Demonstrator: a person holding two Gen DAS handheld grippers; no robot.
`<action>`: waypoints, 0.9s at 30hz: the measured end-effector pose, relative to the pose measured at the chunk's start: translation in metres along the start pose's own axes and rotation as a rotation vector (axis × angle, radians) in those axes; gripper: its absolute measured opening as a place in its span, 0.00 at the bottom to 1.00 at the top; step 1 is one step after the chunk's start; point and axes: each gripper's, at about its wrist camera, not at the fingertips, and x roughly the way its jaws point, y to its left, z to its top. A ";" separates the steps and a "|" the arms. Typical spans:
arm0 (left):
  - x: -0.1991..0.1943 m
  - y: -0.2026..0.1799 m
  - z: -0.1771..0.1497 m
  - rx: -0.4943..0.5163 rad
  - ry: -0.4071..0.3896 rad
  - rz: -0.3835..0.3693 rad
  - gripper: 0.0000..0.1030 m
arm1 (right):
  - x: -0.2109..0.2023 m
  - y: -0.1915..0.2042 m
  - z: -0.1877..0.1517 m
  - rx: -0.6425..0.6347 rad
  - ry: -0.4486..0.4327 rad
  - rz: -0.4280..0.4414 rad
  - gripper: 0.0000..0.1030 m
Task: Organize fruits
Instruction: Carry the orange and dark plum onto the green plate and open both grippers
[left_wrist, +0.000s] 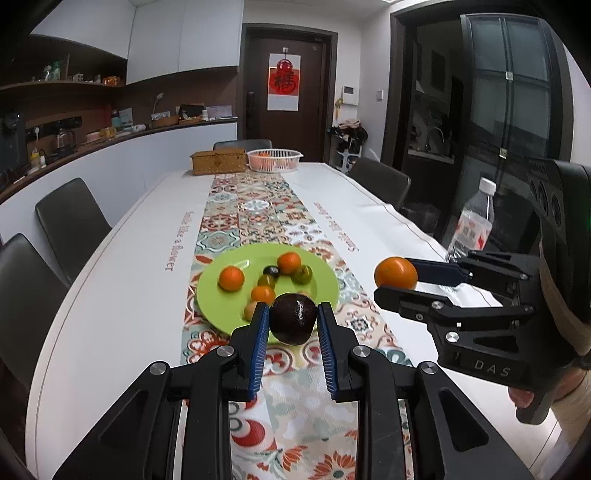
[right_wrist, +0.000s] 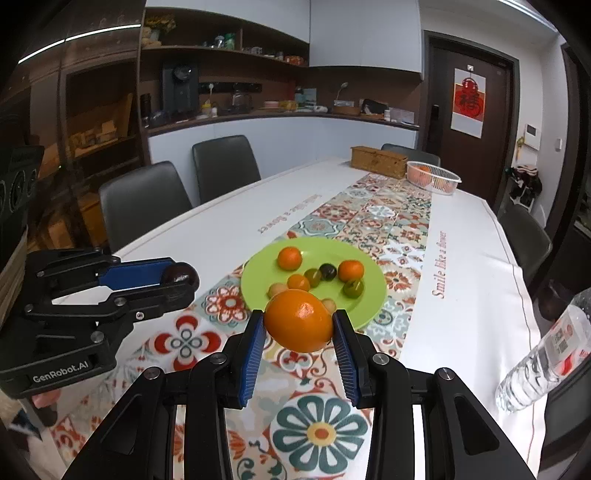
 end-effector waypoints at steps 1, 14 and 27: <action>0.001 0.002 0.002 0.000 -0.003 0.002 0.26 | 0.000 0.000 0.002 0.003 -0.004 -0.002 0.37; 0.027 0.021 0.024 -0.009 0.003 0.012 0.26 | 0.026 -0.012 0.024 0.047 -0.006 -0.023 0.37; 0.094 0.049 0.027 -0.024 0.082 0.007 0.26 | 0.085 -0.038 0.031 0.107 0.069 -0.032 0.37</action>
